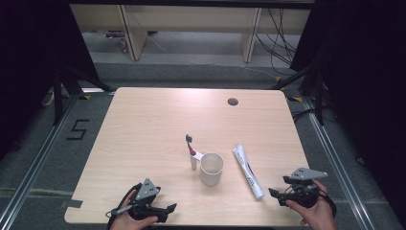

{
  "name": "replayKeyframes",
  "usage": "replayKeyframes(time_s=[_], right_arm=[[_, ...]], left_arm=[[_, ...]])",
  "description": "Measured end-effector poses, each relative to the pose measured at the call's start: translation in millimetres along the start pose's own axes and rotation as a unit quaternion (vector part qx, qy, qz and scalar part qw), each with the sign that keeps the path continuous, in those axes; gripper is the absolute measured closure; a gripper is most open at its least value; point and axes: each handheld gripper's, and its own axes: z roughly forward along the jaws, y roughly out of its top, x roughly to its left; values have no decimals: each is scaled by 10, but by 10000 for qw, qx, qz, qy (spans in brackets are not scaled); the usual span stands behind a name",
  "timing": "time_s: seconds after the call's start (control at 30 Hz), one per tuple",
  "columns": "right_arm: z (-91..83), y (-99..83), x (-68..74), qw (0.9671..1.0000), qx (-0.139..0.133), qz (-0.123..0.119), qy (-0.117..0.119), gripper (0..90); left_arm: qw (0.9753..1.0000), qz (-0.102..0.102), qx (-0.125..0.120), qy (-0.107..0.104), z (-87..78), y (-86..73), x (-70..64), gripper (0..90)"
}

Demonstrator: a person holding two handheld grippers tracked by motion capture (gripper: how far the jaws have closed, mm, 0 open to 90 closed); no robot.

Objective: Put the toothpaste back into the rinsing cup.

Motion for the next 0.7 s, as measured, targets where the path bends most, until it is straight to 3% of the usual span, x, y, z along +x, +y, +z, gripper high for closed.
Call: replayKeyframes(time_s=[0.03, 0.07, 0.1, 0.13, 0.2, 0.27, 0.3, 0.33, 0.37, 0.43, 0.53, 0.63, 0.67, 0.7], right_arm=[[2, 32, -2, 10000, 36, -87, 15, 250], [6, 63, 12, 10000, 74, -1, 14, 253], [21, 90, -14, 9998, 82, -203, 6, 255], [36, 115, 17, 9999, 138, -21, 46, 257], [71, 172, 19, 9996, 216, -140, 63, 270], [131, 221, 37, 9998, 102, -185, 62, 276], [127, 267, 44, 9995, 264, -140, 136, 276], [179, 283, 44, 9997, 28, -237, 73, 277], [167, 332, 27, 9991, 245, -314, 124, 277], [220, 382, 50, 9992, 141, -348, 112, 278], [261, 475, 96, 9992, 195, -330, 129, 283], [318, 566, 154, 9986, 299, -425, 137, 283], [322, 604, 171, 9978, 443, -455, 167, 282], [347, 631, 194, 9977, 481, -454, 173, 283]], left_arm=[[10000, 18, 7, 4, 0, -3, 3, 170], [10000, 27, 17, 8, 2, -7, 5, 170], [10000, 38, 27, 6, 6, -13, 11, 174], [10000, 57, 67, 33, 8, -17, 17, 174], [9999, 50, 106, 45, 28, -25, 17, 174], [9998, 76, 147, 73, 36, -26, 20, 174], [9998, 92, 157, 92, 34, -25, 21, 174], [9998, 86, 144, 92, 33, -25, 20, 174], [9998, 90, 141, 102, 30, -26, 21, 174], [9998, 76, 152, 114, 30, -32, 22, 175], [9999, 25, 135, 70, 41, -38, 8, 174], [9999, 28, 110, 49, 53, -38, -1, 175], [9997, 119, 201, 99, 39, -31, 7, 175], [9999, 56, 121, 62, 47, -31, -6, 177]])
